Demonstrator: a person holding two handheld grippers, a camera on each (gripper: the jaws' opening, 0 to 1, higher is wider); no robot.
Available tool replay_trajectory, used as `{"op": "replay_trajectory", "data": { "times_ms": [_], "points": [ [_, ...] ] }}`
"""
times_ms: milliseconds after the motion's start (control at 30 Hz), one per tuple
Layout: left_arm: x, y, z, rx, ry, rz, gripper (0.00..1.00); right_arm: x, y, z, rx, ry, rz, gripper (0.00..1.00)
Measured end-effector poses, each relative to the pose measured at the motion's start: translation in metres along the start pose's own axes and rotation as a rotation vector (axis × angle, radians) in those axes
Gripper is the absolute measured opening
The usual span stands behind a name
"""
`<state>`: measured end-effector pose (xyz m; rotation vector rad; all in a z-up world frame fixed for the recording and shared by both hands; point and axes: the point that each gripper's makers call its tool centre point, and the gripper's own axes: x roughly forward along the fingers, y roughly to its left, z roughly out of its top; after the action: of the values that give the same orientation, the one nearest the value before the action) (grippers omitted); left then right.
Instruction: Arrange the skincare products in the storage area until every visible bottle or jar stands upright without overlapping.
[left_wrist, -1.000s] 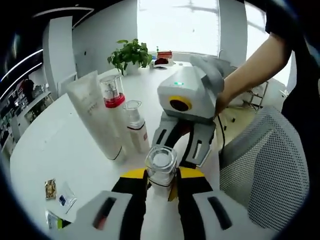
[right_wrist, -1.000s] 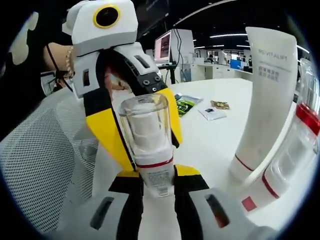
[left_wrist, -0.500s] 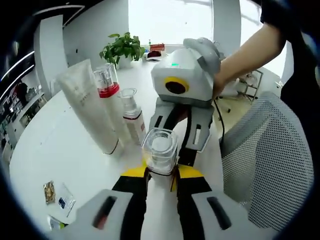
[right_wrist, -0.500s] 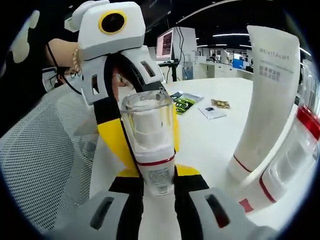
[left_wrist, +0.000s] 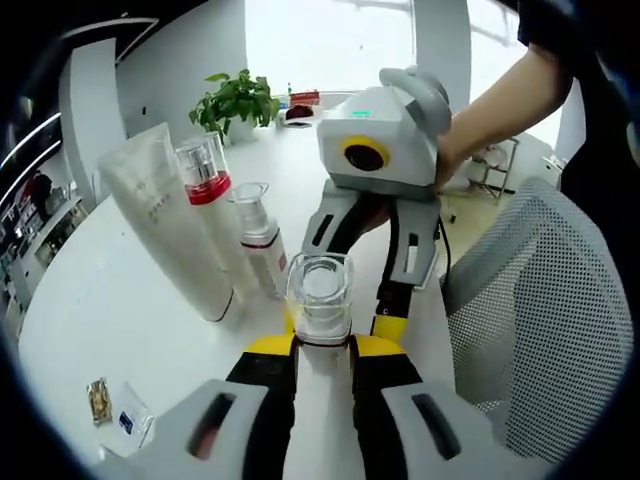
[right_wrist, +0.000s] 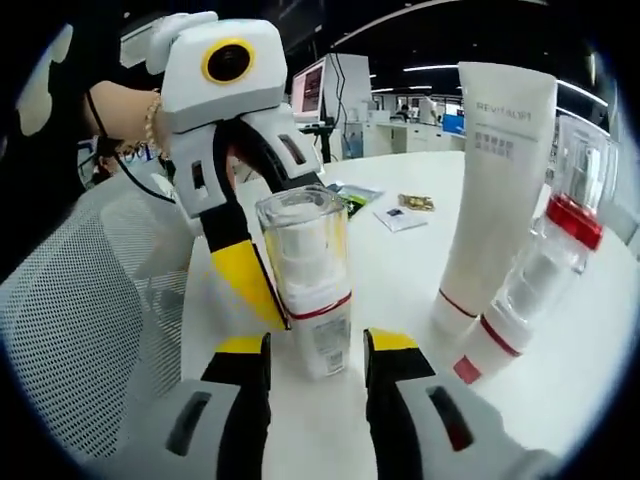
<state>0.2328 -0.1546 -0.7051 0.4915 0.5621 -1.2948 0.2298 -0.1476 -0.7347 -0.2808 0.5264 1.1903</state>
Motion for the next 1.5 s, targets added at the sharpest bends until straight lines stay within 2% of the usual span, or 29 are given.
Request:
{"op": "replay_trajectory", "data": {
  "times_ms": [400,600,1033,1333,1500],
  "points": [
    [0.009,0.009,0.007,0.02,-0.017,-0.022,0.14,-0.031,-0.004,-0.02,0.102,-0.007,-0.119,0.49],
    [0.016,0.022,0.009,0.04,-0.017,-0.023,0.14,-0.044,-0.01,-0.029,0.162,-0.012,-0.189,0.59],
    [0.025,0.044,0.017,0.052,-0.033,-0.023,0.14,-0.059,-0.012,-0.036,0.237,-0.032,-0.248,0.7],
    [0.031,0.052,0.022,0.055,-0.05,-0.021,0.14,-0.06,-0.013,-0.04,0.256,-0.033,-0.256,0.69],
    [0.034,0.053,0.025,0.053,-0.054,-0.02,0.14,-0.059,-0.011,-0.042,0.272,-0.037,-0.261,0.72]
  ]
}}
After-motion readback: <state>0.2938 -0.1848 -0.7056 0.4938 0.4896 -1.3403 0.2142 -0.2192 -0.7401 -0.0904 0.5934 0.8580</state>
